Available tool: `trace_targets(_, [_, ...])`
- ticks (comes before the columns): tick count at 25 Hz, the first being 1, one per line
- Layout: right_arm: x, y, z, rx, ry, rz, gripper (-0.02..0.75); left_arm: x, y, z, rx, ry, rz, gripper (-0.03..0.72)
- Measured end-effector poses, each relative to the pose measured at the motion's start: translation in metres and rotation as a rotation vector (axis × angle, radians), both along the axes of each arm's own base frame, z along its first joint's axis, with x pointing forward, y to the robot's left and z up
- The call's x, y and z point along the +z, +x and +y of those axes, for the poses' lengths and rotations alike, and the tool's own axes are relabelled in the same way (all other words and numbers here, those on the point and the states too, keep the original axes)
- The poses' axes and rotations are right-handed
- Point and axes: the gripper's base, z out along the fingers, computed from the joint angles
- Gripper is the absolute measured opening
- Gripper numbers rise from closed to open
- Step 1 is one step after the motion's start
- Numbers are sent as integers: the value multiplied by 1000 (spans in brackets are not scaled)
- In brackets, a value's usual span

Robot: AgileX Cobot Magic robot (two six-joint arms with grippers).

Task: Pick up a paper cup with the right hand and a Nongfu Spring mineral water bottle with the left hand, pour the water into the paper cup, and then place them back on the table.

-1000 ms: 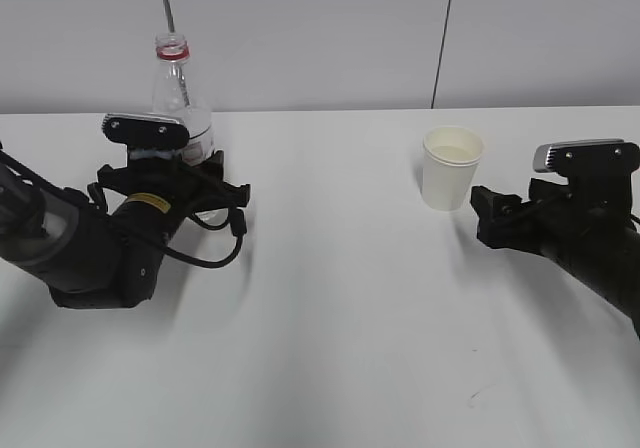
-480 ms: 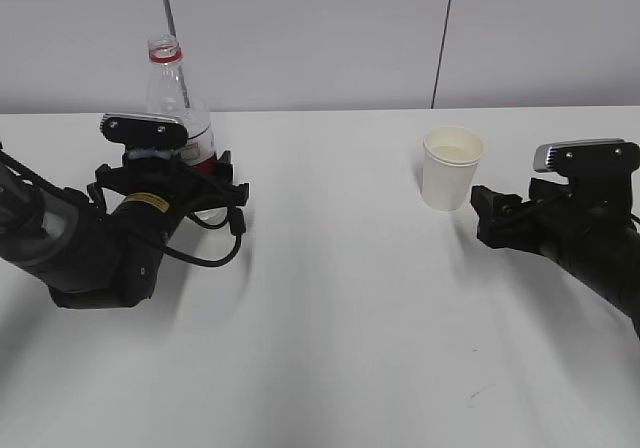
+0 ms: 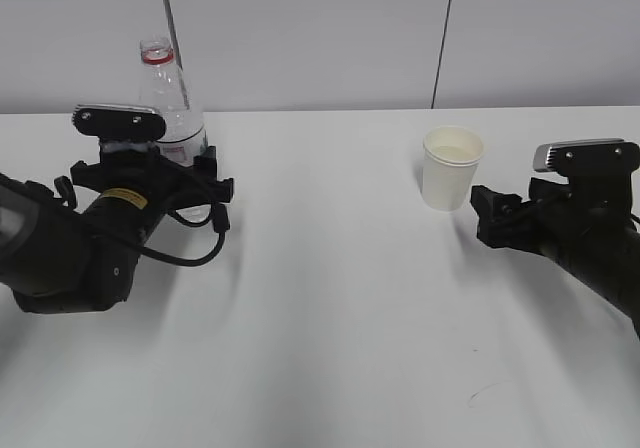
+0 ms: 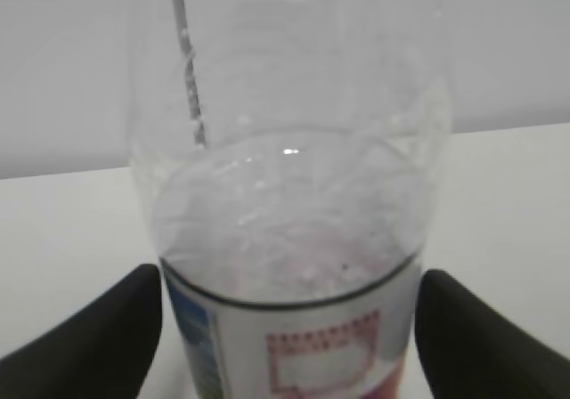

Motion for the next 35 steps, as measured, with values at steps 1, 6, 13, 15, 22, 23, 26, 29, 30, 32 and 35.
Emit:
trace_targets(1, [0, 0, 0, 0, 0, 0, 592, 1, -4, 1, -2, 2, 6, 536])
trace_targets(6, [0, 0, 0, 0, 0, 0, 592, 8, -21, -2, -26, 7, -14, 536])
trace_targets(13, [-1, -5, -1, 0, -3, 19, 592, 14, -47, 6, -37, 22, -4, 536])
trace_targets(15, [0, -10, -1, 0, -4, 30, 592, 19, -53, 10, -34, 21, 0, 536])
trace_targets(22, [15, -30, -4, -1, -9, 58, 592, 32, -64, 13, -45, 48, 168, 536])
trace_targets(23, [17, -32, -4, 2, -11, 64, 592, 33, -65, 14, -37, 44, 197, 536])
trace_targets(26, [26, -40, -5, 6, -21, 103, 592, 39, -71, 17, -27, 43, 277, 536])
trace_targets(29, [37, -48, -6, 8, -34, 166, 591, 47, -78, 17, -51, 39, 360, 536])
trace_targets(30, [41, -50, -6, 7, -38, 188, 591, 49, -82, 16, -65, 36, 393, 536])
trace_targets(32, [49, -59, -8, 2, -41, 245, 591, 54, -88, 17, -94, 26, 466, 536])
trace_targets(35, [61, -72, -10, -23, -17, 338, 591, 57, -98, 23, -141, 10, 605, 536])
